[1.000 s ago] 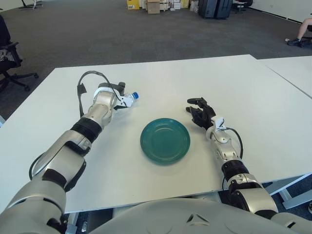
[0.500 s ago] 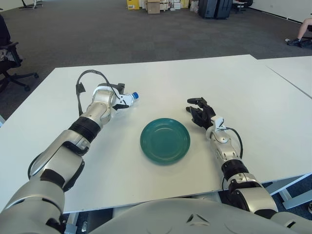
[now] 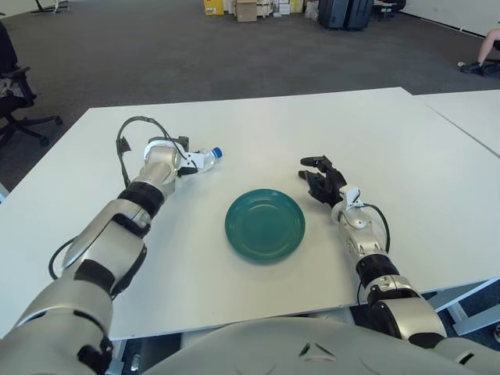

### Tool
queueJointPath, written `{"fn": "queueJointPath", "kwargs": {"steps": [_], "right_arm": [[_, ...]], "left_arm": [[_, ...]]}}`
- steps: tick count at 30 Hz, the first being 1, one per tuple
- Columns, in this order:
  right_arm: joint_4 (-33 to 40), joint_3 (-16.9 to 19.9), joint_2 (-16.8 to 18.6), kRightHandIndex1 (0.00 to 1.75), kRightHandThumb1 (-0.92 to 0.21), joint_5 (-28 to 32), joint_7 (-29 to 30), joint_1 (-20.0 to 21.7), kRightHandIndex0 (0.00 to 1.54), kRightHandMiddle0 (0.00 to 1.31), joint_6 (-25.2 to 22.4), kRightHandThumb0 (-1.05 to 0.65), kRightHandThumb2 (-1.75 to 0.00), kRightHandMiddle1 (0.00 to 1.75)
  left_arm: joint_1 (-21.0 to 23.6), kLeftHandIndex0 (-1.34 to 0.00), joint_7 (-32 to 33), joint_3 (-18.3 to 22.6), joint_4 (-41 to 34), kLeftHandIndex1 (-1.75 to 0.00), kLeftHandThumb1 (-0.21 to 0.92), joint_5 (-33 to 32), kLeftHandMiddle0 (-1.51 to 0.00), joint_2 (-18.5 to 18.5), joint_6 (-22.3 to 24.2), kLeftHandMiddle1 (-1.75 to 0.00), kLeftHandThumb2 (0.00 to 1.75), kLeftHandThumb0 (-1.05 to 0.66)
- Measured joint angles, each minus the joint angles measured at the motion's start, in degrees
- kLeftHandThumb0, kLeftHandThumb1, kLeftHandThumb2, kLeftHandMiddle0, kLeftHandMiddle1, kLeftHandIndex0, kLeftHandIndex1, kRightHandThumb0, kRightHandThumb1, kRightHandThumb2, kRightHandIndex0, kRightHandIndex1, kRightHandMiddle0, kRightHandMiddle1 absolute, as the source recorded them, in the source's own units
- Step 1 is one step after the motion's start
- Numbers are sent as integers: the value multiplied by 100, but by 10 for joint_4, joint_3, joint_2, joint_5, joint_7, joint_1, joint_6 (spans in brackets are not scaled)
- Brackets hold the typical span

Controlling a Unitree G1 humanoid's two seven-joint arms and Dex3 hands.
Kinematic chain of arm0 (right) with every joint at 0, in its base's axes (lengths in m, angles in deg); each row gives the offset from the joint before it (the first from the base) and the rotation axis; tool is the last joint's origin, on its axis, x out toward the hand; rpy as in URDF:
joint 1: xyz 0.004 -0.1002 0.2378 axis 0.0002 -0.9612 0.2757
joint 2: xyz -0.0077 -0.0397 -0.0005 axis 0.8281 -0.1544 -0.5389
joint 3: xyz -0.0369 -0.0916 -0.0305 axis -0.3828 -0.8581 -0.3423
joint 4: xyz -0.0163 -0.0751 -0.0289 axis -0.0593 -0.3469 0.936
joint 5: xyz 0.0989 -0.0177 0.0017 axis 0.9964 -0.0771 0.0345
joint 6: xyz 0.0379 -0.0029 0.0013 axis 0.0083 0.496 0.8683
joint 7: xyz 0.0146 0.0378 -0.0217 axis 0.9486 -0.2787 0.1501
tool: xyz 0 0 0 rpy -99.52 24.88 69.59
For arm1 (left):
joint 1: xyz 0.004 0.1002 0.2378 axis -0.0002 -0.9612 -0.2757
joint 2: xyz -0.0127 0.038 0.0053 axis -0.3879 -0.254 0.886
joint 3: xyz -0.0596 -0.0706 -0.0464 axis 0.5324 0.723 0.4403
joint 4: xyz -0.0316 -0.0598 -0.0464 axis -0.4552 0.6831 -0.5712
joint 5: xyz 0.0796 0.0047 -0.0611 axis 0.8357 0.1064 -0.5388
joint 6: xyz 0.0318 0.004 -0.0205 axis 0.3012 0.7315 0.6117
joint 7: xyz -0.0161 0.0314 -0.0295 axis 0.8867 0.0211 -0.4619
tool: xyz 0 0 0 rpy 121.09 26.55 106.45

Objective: Put the bottle into the plate.

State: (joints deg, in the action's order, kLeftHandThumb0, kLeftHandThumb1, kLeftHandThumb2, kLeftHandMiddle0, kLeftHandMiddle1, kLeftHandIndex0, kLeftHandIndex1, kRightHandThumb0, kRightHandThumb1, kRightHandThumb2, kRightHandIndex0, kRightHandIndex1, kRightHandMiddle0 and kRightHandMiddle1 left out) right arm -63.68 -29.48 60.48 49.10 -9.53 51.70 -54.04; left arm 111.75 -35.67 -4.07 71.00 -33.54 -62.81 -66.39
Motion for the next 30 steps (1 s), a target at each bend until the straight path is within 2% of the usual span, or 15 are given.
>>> {"fn": "queueJointPath", "kwargs": {"steps": [6,9,12,16,25,27,28,30], "right_arm": [[0,2,0,38,-82,2,-7,0,38,19,-1,-53,-69,114],[0,3,0,37,-81,2,-8,0,38,19,-1,-52,-70,114],[0,4,0,37,-80,2,-8,0,39,20,0,-52,-72,115],[1,4,0,37,-79,2,-7,0,41,20,-1,-51,-73,115],[2,8,0,38,-78,5,-8,-2,41,21,-3,-50,-76,115],[2,9,0,38,-77,5,-8,-2,41,21,-3,-50,-76,115],[2,9,0,39,-77,5,-7,-2,41,21,-4,-50,-76,115],[3,9,0,39,-77,5,-7,-2,40,21,-4,-50,-77,115]], "left_arm": [[25,-1,42,-11,87,-1,92,-3,-58,30,-1,-94,66,-105],[31,-1,53,-17,112,-1,92,-6,-55,40,-3,-84,64,-105],[37,-1,62,-22,132,-2,92,-10,-57,47,-7,-83,64,-105],[42,-1,76,-26,155,-7,92,-14,-62,56,-10,-112,63,-105],[44,0,103,-27,183,-10,92,-36,-63,71,-18,-125,58,-105],[45,0,103,-27,185,-12,92,-40,-65,73,-20,-135,56,-105],[46,0,104,-26,186,-14,92,-44,-71,73,-22,-149,55,-105],[46,0,107,-26,187,-18,92,-50,-86,74,-25,-162,53,-105]]}}
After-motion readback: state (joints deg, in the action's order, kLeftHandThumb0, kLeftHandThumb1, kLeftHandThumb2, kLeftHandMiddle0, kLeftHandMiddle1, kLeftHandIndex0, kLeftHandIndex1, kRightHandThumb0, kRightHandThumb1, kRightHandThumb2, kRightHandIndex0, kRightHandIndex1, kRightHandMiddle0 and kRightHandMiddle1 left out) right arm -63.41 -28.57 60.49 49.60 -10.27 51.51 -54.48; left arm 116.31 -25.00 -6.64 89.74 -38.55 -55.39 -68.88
